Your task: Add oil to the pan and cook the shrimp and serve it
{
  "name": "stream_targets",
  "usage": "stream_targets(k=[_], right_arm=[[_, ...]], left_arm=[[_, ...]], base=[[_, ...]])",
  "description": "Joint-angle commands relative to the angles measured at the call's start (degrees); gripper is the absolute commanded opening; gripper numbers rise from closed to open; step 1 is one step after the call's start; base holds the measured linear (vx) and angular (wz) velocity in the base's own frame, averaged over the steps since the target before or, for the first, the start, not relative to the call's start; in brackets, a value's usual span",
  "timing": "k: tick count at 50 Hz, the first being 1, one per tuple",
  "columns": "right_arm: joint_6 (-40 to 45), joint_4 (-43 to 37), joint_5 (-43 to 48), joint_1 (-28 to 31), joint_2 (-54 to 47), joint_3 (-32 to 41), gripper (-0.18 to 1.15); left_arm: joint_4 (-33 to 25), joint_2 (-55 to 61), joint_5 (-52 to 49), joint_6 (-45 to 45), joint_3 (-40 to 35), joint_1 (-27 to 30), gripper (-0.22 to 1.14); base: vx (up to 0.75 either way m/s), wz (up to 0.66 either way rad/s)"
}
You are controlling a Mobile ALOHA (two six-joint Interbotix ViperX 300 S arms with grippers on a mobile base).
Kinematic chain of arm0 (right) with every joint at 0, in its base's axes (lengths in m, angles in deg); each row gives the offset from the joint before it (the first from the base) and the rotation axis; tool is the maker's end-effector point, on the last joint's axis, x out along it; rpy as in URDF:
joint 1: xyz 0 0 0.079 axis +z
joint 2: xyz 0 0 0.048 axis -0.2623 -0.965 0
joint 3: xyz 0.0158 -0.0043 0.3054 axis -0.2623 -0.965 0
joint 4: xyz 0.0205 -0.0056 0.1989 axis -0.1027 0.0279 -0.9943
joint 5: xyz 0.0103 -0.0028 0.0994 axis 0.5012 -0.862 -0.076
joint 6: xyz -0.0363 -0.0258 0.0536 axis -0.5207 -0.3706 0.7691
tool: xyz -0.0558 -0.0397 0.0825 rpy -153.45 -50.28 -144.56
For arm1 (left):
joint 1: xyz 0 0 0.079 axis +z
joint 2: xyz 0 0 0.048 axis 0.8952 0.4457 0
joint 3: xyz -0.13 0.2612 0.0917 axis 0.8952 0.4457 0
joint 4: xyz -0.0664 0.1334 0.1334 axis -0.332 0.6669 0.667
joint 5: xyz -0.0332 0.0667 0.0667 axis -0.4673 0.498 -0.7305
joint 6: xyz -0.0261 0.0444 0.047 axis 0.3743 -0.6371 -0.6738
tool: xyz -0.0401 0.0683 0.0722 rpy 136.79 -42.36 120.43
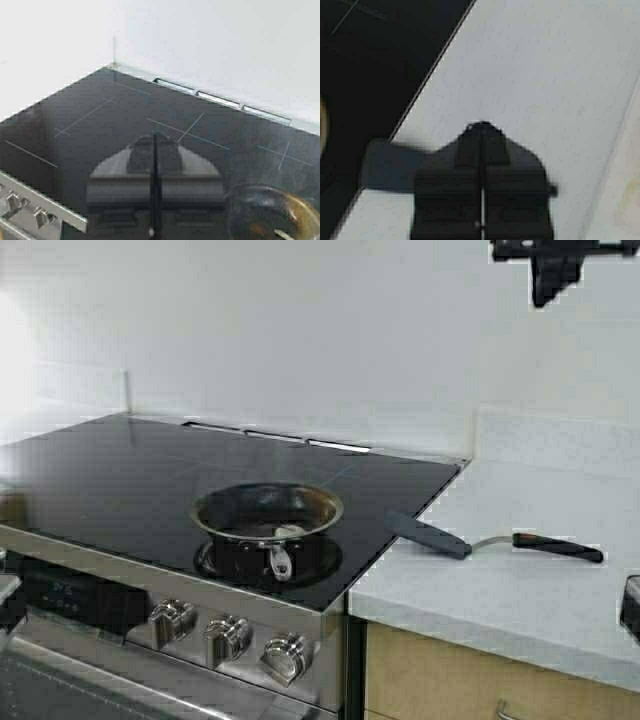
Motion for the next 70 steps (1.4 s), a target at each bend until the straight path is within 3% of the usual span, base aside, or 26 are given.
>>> stream_targets(k=[1, 20, 34, 41, 47, 53, 58, 61, 70], right_arm=[[4.2, -0.2, 3.3, 0.7, 4.0, -4.5, 0.06], [7.3, -9.6, 27.0, 4.8, 6.0, -22.7, 0.06], [7.3, -16.5, 39.2, 7.0, -0.7, -30.4, 0.06], [7.6, -23.9, 48.5, 7.1, -4.9, -33.8, 0.09], [7.9, -29.9, 52.3, 8.3, -9.6, -34.9, 0.29], [8.2, -32.9, 56.5, 11.2, -15.6, -34.5, 0.70], [10.5, -34.2, 60.8, 13.1, -19.8, -33.7, 0.96], [13.5, -34.7, 63.5, 13.7, -22.3, -33.2, 1.01], [24.8, -35.2, 76.0, 14.0, -31.0, -31.4, 1.00]], left_arm=[[0.0, -0.4, 0.3, 0.1, -0.5, 0.1, 0.03], [0.0, -0.4, 0.3, 0.1, -0.5, 0.1, 0.03], [0.0, -0.4, 0.3, 0.1, -0.5, 0.1, 0.03], [0.0, -0.4, 0.3, 0.2, -0.4, 0.1, 0.03], [0.0, -0.4, 0.3, 0.1, -0.5, 0.1, 0.03], [0.0, -0.4, 0.3, 0.1, -0.4, 0.1, 0.03], [-0.1, -0.4, 0.3, 0.2, -0.4, 0.1, 0.03], [0.0, -0.4, 0.3, 0.2, -0.4, 0.1, 0.03], [-0.1, -0.4, 0.3, 0.2, -0.4, 0.1, 0.03]], base=[[0.00, 0.00], [0.00, 0.00], [0.00, 0.00], [0.00, 0.00], [0.00, 0.00], [0.00, 0.00], [0.00, 0.00], [0.00, 0.00], [0.00, 0.00]])
